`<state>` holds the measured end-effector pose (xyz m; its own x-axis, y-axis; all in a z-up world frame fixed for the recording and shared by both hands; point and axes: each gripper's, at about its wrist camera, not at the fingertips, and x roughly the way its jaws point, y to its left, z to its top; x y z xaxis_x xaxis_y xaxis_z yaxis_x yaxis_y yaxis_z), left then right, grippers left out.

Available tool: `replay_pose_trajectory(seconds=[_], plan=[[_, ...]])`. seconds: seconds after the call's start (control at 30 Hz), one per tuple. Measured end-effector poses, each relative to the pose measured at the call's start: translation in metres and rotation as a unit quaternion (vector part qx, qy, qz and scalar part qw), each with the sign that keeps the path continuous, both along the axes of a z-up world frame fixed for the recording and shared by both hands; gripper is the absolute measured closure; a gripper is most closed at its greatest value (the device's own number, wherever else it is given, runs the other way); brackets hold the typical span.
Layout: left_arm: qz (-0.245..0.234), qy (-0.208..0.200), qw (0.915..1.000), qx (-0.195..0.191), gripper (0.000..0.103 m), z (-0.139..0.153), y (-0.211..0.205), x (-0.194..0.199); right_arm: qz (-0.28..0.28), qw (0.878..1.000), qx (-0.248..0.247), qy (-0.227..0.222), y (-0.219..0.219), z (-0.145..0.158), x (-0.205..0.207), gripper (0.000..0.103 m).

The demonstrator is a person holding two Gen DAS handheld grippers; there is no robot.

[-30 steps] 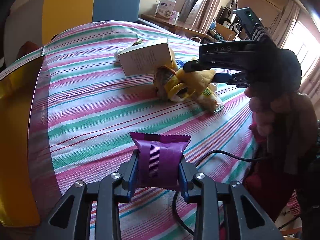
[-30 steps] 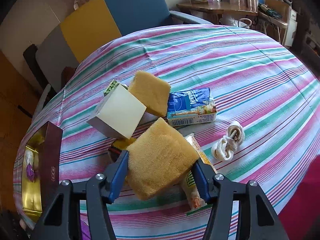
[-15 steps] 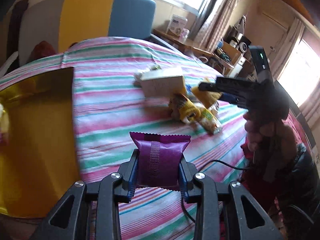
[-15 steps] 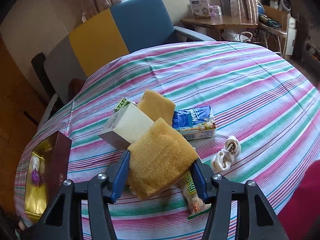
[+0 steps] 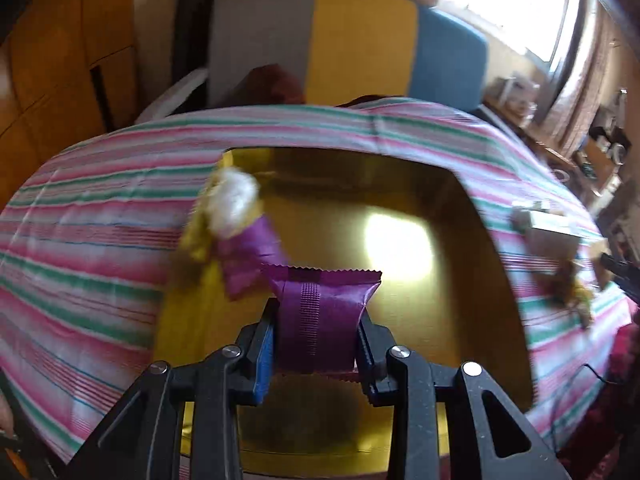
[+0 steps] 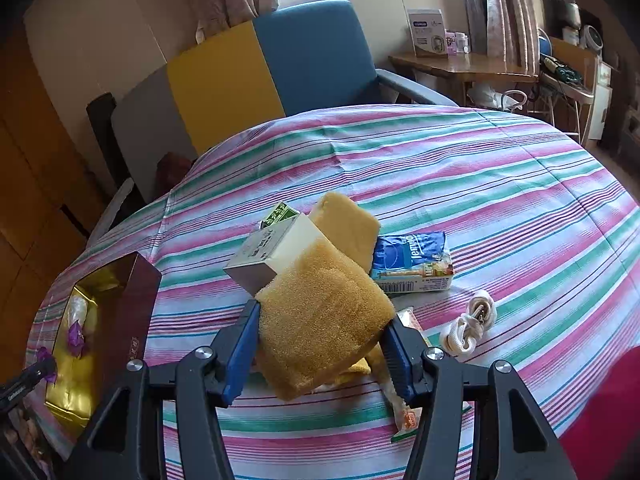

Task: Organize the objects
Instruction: 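Place the purple packet in the tray with the left tool while the right tool grasps a yellow sponge, then carry the yellow sponge into the gold tray and open the right tool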

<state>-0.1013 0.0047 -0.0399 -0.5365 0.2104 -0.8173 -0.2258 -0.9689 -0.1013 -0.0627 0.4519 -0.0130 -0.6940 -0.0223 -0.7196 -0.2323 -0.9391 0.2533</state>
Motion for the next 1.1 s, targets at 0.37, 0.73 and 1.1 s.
replay_pose_trajectory(seconds=[0.37, 0.73, 1.1], plan=[[0.045, -0.009, 0.9966, -0.069, 0.058, -0.039, -0.020, -0.044, 0.002, 1.000, 0.004, -0.005, 0.000, -0.002, -0.001, 0.045], [0.121, 0.039, 0.9917, -0.018, 0.055, -0.003, -0.023, 0.009, 0.014, 1.000, 0.009, -0.001, -0.005, 0.000, -0.002, 0.045], [0.149, 0.038, 0.9878, 0.022, 0.055, 0.010, -0.032, 0.051, 0.100, 0.995, 0.017, 0.004, -0.061, 0.012, 0.001, 0.045]])
